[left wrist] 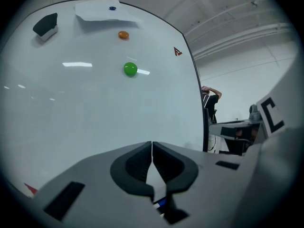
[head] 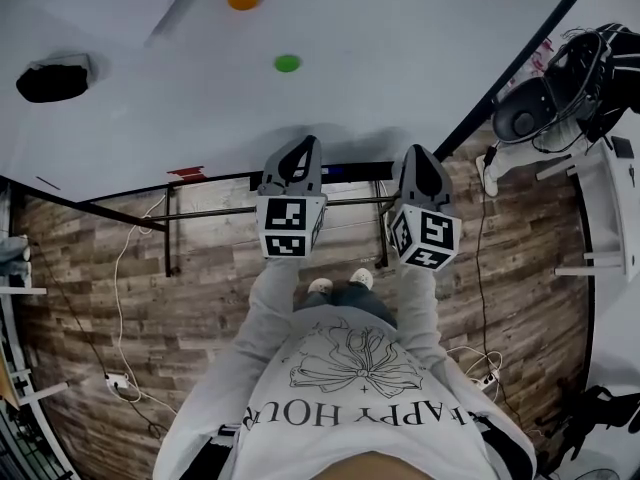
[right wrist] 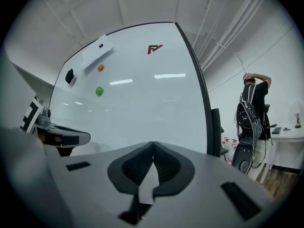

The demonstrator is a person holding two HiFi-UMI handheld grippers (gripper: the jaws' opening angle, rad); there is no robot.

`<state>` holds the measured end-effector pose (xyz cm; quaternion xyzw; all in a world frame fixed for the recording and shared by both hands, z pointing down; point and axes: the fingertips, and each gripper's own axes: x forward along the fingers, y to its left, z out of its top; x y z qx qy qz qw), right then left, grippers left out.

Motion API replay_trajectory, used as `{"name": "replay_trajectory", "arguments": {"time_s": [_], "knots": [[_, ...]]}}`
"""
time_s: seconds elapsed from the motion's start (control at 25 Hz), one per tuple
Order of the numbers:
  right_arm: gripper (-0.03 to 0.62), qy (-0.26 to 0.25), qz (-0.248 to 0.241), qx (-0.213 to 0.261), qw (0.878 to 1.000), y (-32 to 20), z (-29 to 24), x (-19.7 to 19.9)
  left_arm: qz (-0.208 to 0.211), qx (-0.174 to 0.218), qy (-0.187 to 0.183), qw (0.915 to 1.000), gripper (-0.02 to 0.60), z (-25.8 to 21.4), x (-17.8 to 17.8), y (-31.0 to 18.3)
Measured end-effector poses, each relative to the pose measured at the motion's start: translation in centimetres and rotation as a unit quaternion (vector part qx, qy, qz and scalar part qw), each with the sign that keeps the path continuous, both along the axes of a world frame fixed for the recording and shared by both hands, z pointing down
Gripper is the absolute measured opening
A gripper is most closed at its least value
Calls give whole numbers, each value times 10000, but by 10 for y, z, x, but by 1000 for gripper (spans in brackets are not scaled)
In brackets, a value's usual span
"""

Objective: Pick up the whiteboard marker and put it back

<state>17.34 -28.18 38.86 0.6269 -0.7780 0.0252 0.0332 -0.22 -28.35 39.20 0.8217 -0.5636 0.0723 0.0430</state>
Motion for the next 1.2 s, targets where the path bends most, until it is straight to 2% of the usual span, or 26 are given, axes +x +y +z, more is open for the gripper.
{"name": "replay_trajectory", "arguments": {"time_s": [0.48,1.2], "knots": [[3,-6,9,15,10000,6,-4,3,-102,36,47,9999,9,-5,-7,7],[3,24,75,68,9999,3,-10,4,19,40,-19,10000,9,-8,-3,3]]}}
